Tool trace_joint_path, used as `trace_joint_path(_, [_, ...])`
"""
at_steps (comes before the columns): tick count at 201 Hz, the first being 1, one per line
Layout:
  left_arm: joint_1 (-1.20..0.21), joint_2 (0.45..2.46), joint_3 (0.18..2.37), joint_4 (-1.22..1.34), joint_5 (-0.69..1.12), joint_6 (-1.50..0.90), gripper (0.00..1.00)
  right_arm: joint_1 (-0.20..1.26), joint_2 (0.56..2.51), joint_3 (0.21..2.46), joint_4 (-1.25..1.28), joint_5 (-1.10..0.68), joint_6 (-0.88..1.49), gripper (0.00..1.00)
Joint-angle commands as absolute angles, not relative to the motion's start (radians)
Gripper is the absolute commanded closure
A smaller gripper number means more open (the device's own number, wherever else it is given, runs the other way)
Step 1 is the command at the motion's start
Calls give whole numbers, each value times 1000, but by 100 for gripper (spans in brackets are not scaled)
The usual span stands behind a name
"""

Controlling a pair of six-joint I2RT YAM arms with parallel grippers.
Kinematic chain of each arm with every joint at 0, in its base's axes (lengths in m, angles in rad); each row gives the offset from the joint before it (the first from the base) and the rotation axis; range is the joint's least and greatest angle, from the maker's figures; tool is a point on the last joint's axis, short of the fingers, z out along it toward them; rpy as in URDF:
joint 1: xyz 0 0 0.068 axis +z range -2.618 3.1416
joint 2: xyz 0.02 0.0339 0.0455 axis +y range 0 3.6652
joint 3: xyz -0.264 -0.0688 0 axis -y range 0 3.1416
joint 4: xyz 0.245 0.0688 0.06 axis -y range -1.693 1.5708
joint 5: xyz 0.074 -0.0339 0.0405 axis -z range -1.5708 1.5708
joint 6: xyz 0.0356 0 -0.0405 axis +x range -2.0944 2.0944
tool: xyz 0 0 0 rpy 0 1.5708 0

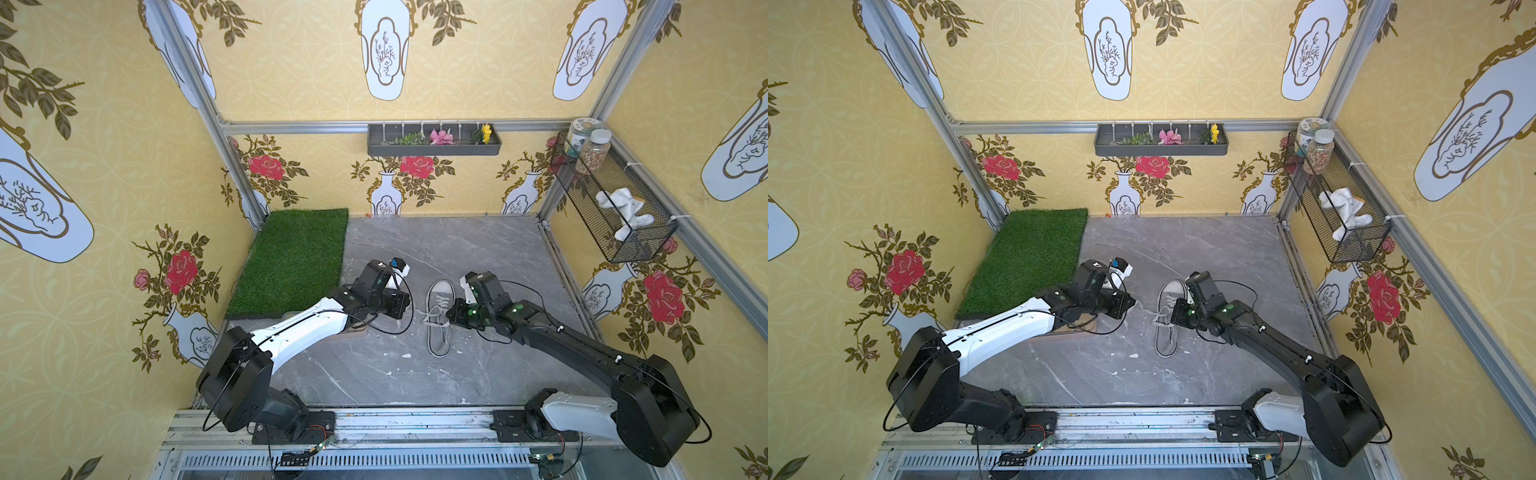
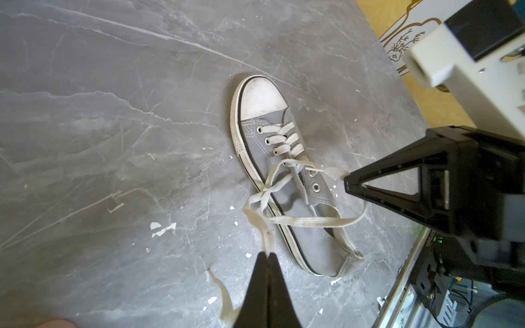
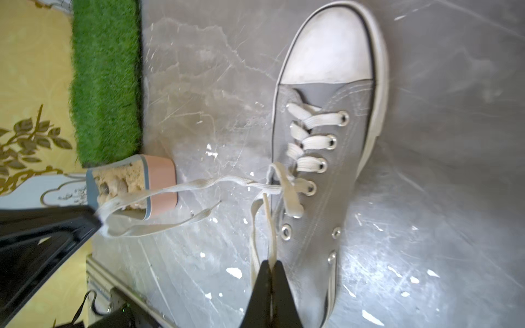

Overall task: Tie the shoes
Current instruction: Cross the shoelace with the shoelace.

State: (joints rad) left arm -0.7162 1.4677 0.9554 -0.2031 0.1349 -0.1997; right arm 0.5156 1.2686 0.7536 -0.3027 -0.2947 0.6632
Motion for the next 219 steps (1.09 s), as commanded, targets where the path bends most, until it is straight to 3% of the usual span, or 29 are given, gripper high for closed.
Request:
trace_joint_path(1, [-725,1479,943,-177,156,-232,100,497,1298,782,-335,-440,539,100])
trace_joint_path(115, [-767,1520,900,-125,172,-273,100,489,1477,939,-514,-260,572,100])
trace_joint_path(166, [-767,1517,900,-126,173,-269,100,546,1525,989,-537,-180,597,100])
trace_joint_path(219, [-767,1511,904,-124,169,-266,100,659,1600,1136,-722,23,595,100])
